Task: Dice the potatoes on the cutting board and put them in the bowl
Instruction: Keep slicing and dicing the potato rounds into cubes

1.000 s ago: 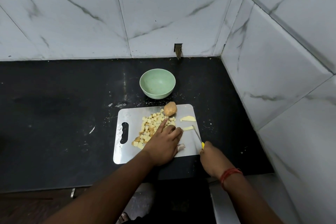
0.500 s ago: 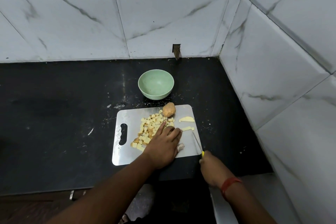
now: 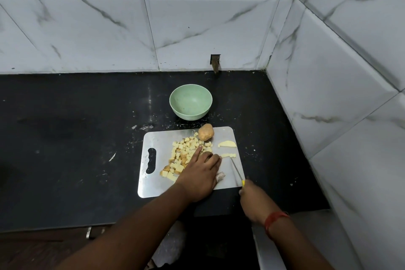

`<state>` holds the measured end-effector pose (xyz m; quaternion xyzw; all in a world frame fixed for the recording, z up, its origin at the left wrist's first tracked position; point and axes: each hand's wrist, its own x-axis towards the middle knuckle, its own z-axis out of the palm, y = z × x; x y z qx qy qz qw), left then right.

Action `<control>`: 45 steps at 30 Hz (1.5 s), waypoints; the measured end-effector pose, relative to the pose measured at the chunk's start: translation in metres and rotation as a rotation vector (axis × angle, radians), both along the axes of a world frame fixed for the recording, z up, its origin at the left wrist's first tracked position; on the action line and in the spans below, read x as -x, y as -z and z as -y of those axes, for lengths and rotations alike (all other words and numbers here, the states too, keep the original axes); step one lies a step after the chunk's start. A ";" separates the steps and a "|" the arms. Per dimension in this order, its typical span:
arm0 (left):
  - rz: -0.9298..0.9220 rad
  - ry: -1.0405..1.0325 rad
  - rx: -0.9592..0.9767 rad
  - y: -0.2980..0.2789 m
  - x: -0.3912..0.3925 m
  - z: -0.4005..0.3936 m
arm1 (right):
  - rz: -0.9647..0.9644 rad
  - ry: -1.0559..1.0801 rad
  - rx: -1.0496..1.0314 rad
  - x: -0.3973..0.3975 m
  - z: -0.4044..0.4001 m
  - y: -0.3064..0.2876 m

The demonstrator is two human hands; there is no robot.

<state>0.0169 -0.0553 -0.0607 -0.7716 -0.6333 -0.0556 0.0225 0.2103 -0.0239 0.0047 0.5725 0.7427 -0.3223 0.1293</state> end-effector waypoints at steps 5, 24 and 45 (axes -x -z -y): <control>0.005 -0.008 -0.014 0.002 -0.001 0.002 | 0.015 0.009 -0.044 0.018 -0.009 -0.001; 0.044 -0.021 0.061 -0.012 0.002 0.004 | 0.051 -0.070 -0.070 0.027 0.001 0.001; -0.023 0.176 0.051 -0.022 -0.028 -0.016 | -0.248 0.188 -0.150 0.003 -0.014 -0.025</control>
